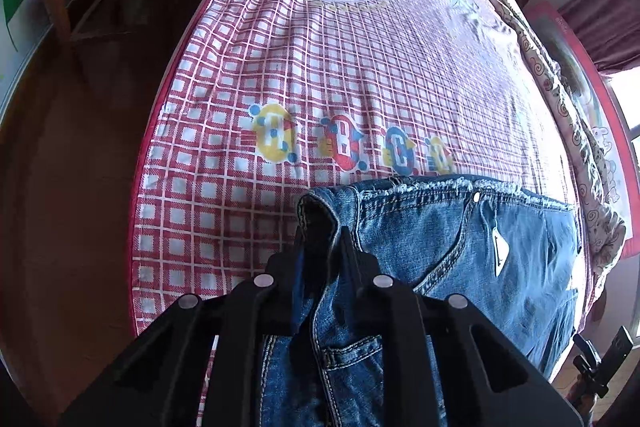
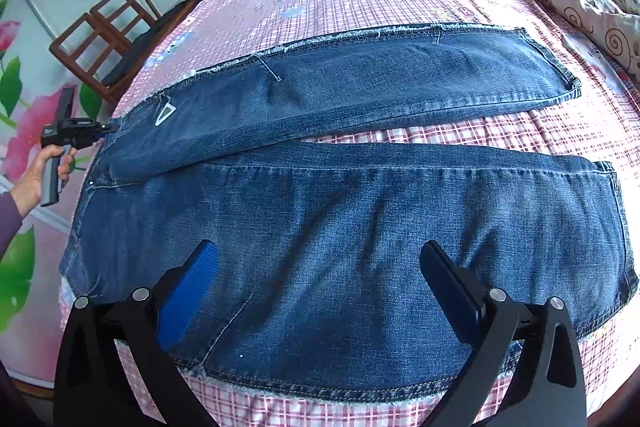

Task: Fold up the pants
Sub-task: 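Lower the left tool to the jeans waistband and close on it, then grasp the jeans leg hem with the right tool while the left tool holds the waistband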

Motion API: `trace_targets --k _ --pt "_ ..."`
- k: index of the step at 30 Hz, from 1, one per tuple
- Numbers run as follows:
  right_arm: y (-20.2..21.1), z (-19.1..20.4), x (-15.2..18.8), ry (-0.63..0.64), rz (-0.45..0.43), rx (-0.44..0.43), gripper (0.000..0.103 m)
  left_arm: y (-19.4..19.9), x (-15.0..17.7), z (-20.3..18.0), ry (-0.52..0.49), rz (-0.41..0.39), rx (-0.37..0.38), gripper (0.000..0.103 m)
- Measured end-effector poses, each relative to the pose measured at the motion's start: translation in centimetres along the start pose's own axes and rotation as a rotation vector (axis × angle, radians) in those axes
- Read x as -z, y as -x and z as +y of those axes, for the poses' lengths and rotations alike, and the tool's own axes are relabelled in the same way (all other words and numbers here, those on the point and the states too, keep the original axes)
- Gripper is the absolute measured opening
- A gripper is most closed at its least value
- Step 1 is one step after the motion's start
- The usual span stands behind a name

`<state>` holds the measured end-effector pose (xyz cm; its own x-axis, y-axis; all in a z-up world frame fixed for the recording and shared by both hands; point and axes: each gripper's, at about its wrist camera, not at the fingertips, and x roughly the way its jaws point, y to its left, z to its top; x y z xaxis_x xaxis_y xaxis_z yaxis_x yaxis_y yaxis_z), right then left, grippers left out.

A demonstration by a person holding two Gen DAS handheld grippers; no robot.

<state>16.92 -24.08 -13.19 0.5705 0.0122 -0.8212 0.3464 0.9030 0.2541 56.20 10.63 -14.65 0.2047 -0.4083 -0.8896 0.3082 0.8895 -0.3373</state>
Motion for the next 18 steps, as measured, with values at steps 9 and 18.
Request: trace_targets --k 9,18 --pt "2.3 -6.6 -3.5 -0.028 -0.041 0.108 0.100 3.4 2.1 -0.9 0.071 -0.202 0.039 0.009" --pt "-0.5 -24.4 -18.9 -0.289 -0.001 0.111 0.100 4.6 2.6 -2.6 0.074 -0.211 0.000 0.009"
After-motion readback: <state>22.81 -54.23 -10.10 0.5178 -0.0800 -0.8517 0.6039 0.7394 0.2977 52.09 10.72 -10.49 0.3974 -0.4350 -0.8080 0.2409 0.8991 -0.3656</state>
